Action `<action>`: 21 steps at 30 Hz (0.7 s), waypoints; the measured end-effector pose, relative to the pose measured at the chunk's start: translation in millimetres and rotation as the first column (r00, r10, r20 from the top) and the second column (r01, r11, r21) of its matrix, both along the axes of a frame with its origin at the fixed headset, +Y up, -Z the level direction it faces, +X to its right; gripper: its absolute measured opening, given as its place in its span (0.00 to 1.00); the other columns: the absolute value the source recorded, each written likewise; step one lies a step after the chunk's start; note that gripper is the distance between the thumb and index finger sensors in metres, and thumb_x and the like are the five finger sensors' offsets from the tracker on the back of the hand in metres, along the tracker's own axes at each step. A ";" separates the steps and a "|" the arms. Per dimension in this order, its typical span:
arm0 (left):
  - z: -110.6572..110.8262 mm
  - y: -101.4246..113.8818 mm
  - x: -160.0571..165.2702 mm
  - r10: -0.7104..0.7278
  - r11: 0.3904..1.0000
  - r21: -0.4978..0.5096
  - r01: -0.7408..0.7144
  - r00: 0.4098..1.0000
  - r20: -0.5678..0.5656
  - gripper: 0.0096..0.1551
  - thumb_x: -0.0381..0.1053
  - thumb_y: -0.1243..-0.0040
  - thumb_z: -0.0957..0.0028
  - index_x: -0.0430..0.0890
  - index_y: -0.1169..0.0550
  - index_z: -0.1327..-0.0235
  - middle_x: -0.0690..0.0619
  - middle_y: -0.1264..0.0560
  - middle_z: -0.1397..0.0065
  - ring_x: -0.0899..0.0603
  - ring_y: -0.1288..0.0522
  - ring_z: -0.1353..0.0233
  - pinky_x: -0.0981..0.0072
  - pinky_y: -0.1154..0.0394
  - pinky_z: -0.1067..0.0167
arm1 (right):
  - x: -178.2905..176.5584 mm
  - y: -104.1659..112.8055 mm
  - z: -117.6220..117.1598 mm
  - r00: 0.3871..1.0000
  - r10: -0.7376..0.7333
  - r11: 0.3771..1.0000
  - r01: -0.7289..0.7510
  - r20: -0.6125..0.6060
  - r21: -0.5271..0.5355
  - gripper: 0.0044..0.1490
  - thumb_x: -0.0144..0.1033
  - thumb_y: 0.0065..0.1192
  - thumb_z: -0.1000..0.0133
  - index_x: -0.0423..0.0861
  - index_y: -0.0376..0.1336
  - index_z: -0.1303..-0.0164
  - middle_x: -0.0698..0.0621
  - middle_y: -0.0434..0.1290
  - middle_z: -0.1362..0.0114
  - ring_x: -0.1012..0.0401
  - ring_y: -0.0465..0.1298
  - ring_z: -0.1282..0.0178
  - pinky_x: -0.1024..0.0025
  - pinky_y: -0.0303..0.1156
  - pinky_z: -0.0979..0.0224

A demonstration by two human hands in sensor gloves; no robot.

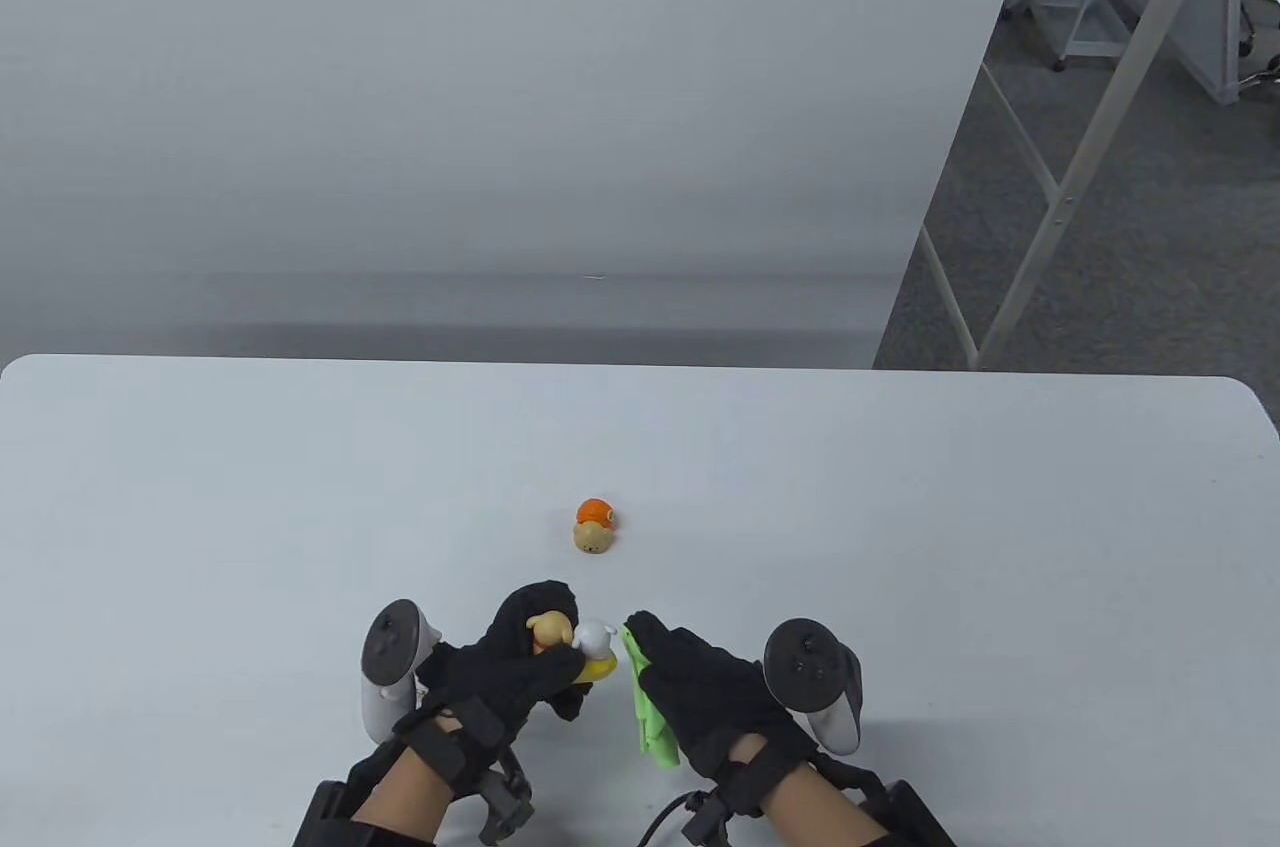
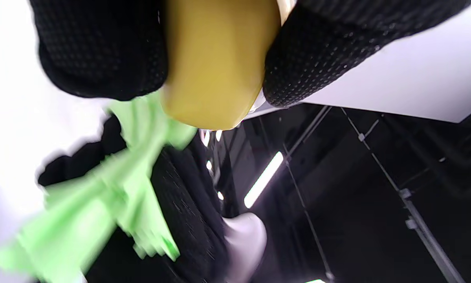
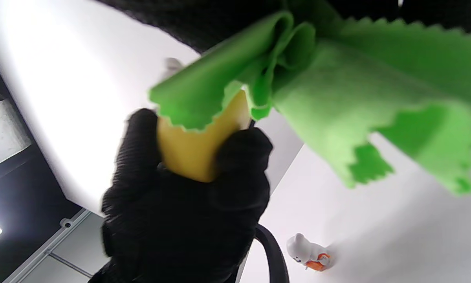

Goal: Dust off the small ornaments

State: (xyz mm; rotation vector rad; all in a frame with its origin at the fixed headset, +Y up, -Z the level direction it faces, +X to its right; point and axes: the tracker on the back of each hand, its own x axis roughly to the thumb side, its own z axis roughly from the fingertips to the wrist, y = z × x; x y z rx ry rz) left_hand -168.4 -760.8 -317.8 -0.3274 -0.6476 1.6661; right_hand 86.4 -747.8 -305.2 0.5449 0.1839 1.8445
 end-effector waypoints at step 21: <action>10.4 5.8 14.9 -0.229 0.963 0.096 0.252 0.951 -0.207 0.44 0.43 0.46 0.39 0.32 0.53 0.20 0.28 0.58 0.25 0.17 0.32 0.34 0.31 0.20 0.42 | -18.9 17.3 17.2 0.976 0.197 0.965 -0.209 0.089 0.160 0.33 0.20 0.63 0.40 0.21 0.56 0.29 0.18 0.73 0.42 0.34 0.78 0.53 0.25 0.73 0.45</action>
